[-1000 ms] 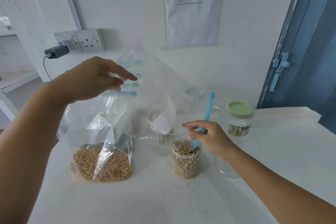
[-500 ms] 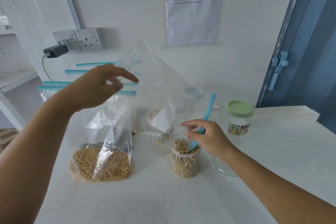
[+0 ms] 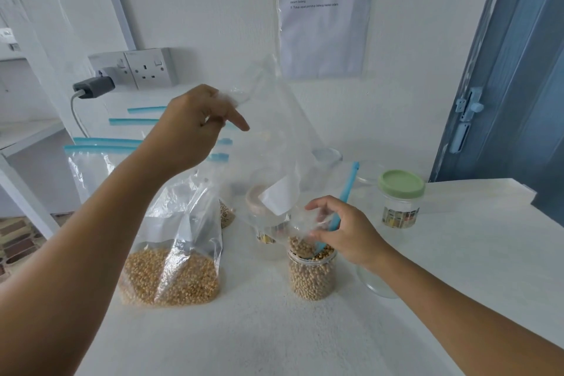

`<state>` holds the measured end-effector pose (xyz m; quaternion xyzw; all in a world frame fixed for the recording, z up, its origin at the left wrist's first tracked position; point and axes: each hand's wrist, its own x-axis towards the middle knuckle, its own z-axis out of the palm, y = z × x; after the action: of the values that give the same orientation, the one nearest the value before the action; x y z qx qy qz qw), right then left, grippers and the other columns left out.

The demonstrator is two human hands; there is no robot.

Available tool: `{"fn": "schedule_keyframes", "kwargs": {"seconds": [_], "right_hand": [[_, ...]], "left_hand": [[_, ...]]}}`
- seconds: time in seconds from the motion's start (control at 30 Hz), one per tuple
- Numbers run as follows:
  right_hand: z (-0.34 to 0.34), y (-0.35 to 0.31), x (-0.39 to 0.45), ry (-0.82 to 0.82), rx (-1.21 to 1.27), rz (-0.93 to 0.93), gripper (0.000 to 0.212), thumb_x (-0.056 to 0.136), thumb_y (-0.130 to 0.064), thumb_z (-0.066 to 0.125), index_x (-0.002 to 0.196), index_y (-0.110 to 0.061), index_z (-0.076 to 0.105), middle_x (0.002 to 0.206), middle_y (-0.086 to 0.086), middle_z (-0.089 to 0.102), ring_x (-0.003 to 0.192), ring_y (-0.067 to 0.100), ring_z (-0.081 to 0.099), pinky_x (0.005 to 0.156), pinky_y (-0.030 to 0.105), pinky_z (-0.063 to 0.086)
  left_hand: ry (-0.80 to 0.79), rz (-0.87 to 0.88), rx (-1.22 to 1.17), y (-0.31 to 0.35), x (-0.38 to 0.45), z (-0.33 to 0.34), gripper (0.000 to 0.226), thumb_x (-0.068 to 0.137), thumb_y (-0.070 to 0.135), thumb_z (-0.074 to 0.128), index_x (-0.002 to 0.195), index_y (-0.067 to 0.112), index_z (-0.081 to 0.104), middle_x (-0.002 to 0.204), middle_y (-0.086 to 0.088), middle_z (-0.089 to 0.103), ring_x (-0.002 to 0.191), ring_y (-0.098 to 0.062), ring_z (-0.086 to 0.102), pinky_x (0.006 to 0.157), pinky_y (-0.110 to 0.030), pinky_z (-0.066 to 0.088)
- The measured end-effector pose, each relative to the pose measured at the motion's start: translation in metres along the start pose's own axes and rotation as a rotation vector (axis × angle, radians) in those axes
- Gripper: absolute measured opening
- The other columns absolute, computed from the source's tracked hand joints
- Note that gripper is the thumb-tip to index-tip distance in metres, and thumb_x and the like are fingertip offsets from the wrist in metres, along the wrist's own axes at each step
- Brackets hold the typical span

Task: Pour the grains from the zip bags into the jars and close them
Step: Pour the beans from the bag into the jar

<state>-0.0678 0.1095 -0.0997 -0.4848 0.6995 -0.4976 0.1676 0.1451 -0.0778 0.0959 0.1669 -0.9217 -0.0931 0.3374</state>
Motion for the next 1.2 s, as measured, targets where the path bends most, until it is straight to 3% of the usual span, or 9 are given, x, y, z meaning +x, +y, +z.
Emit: {"fn": "schedule_keyframes", "kwargs": {"seconds": [0.2,0.37,0.57,0.83,0.97,1.1,1.13,1.2], "right_hand": [[-0.001,-0.007,-0.003,0.041,-0.037,-0.027,0.031,0.093,-0.018,0.077,0.114,-0.038,0.067,0.102,-0.006,0.064,0.093,0.011,0.066,0.079,0.014,0.053],[-0.002,-0.008,-0.004,-0.042,-0.032,-0.001,0.033,0.097,-0.013,0.070,0.117,-0.038,0.065,0.105,-0.011,0.065,0.098,0.007,0.066,0.081,0.014,0.053],[0.000,-0.006,-0.003,0.009,-0.029,-0.004,0.033,0.088,-0.017,0.083,0.109,-0.038,0.069,0.090,-0.010,0.070,0.093,-0.002,0.063,0.079,0.009,0.048],[-0.002,-0.001,-0.006,-0.002,0.000,0.003,0.032,0.091,-0.018,0.080,0.114,-0.038,0.071,0.101,-0.011,0.070,0.098,-0.002,0.065,0.081,0.010,0.050],[-0.001,0.004,-0.006,0.032,-0.008,-0.001,0.032,0.091,-0.018,0.079,0.110,-0.042,0.071,0.098,-0.012,0.072,0.100,0.000,0.065,0.083,0.012,0.053],[0.001,0.005,-0.005,0.042,-0.002,-0.007,0.031,0.091,-0.018,0.080,0.112,-0.039,0.072,0.098,-0.011,0.073,0.100,0.002,0.066,0.085,0.011,0.052],[0.001,0.006,-0.005,0.041,-0.002,-0.007,0.031,0.091,-0.018,0.080,0.112,-0.039,0.072,0.098,-0.012,0.073,0.101,0.001,0.066,0.086,0.011,0.052],[0.001,0.007,-0.004,0.040,0.005,0.001,0.030,0.091,-0.019,0.079,0.113,-0.039,0.071,0.098,-0.012,0.073,0.102,0.001,0.065,0.086,0.011,0.052]], "left_hand": [[0.086,0.032,-0.042,0.006,0.002,-0.001,0.040,0.098,-0.002,0.059,0.094,0.033,0.078,0.118,0.002,0.066,0.111,-0.011,0.062,0.089,-0.002,0.040],[0.073,0.045,-0.029,0.007,0.004,0.002,0.039,0.099,-0.001,0.060,0.095,0.032,0.079,0.118,0.006,0.064,0.108,-0.006,0.060,0.089,0.001,0.038],[0.077,0.034,-0.031,0.007,0.004,0.008,0.041,0.100,0.000,0.059,0.093,0.035,0.078,0.120,0.005,0.064,0.112,-0.006,0.059,0.092,-0.001,0.039],[0.088,-0.012,-0.033,0.003,-0.001,0.014,0.038,0.099,-0.001,0.059,0.096,0.028,0.082,0.124,-0.001,0.063,0.110,-0.008,0.056,0.088,0.004,0.033],[0.058,-0.056,-0.048,-0.007,-0.014,0.018,0.035,0.100,0.010,0.064,0.095,0.042,0.077,0.142,-0.007,0.055,0.135,-0.023,0.050,0.106,-0.020,0.035],[0.048,-0.128,0.057,-0.013,-0.039,0.024,0.033,0.096,0.023,0.072,0.114,0.050,0.070,0.171,-0.008,0.016,0.156,-0.035,0.009,0.124,-0.053,0.013],[0.105,-0.126,0.079,-0.012,-0.052,0.030,0.035,0.094,0.026,0.073,0.119,0.051,0.069,0.172,-0.009,0.006,0.156,-0.038,0.002,0.124,-0.057,0.006],[0.266,-0.110,0.048,0.002,-0.087,0.052,0.033,0.095,0.035,0.071,0.125,0.050,0.069,0.171,-0.009,0.001,0.155,-0.041,0.000,0.126,-0.051,0.002]]}}
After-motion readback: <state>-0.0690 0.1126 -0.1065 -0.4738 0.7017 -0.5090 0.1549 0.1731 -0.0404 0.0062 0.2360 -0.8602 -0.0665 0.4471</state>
